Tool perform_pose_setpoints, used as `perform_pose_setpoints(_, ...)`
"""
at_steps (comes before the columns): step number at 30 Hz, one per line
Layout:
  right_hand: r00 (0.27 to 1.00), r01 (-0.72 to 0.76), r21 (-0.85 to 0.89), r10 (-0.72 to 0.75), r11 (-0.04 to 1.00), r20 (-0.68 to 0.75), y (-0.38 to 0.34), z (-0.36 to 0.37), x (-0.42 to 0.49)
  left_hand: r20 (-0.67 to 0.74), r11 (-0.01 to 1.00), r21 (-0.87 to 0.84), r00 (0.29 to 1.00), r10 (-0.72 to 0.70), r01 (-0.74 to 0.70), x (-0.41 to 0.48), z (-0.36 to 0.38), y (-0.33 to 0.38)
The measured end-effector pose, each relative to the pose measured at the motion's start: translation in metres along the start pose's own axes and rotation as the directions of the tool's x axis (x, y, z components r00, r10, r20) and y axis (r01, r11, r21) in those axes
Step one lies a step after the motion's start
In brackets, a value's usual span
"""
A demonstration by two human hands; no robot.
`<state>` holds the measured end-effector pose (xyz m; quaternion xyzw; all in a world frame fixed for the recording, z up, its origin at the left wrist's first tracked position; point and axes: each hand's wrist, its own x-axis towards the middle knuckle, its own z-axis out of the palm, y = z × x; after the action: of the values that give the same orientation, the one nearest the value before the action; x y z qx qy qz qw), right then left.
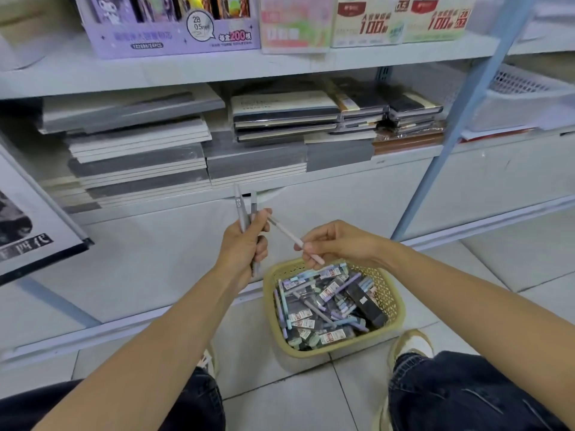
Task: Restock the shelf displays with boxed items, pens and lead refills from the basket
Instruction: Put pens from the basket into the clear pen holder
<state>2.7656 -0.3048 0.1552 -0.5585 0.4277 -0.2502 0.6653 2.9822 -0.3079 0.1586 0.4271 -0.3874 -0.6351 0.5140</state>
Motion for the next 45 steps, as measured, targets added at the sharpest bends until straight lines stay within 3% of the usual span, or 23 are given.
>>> perform_pose_setpoints(9,0.994,0.014,0.039,-0.018,0.999,0.107,0.012,0.012,0.011,0.027,0.99,0.121,0.996,-0.082,0.078,-0.005,0.006,-0.017)
perform_pose_setpoints(12,0.993,0.077,-0.106,-0.086,0.991,-0.085,-0.003,0.007,0.016,-0.018,0.99,0.122,0.997,-0.07,0.072,0.0,0.009,-0.009)
perform_pose_setpoints(15,0.921,0.214,-0.09,-0.232,0.973,-0.313,-0.034,0.003,0.022,0.017,0.988,0.142,0.998,-0.054,0.051,0.002,0.016,0.002)
perform_pose_setpoints(23,0.859,0.371,-0.346,-0.46,0.862,-0.223,-0.143,-0.009,0.017,0.081,0.954,0.286,0.994,0.071,-0.092,0.017,0.052,0.082)
perform_pose_setpoints(27,0.702,0.509,-0.432,-0.649,0.745,-0.293,-0.226,-0.021,0.0,0.057,0.954,0.247,0.985,0.161,-0.17,0.029,0.073,0.16)
perform_pose_setpoints(29,0.603,0.549,-0.498,-0.731,0.671,-0.321,-0.266,-0.025,-0.009,0.078,0.942,0.215,0.966,0.248,-0.259,0.033,0.081,0.195)
perform_pose_setpoints(31,0.553,0.529,-0.584,-0.772,0.615,-0.313,-0.296,-0.028,-0.014,0.108,0.905,0.201,0.926,0.361,-0.376,0.034,0.087,0.223)
perform_pose_setpoints(36,0.661,0.305,-0.745,-0.695,0.593,-0.283,-0.318,-0.032,-0.011,0.184,0.776,0.239,0.812,0.554,-0.584,0.037,0.093,0.261)
perform_pose_setpoints(41,0.628,0.416,-0.685,-0.734,0.598,-0.26,-0.308,-0.028,-0.018,0.267,0.613,0.394,0.723,0.637,-0.685,0.046,0.1,0.27)
perform_pose_setpoints(45,0.632,0.446,-0.651,-0.731,0.614,-0.257,-0.308,-0.028,-0.028,0.305,0.62,0.403,0.738,0.602,-0.673,0.05,0.103,0.262)
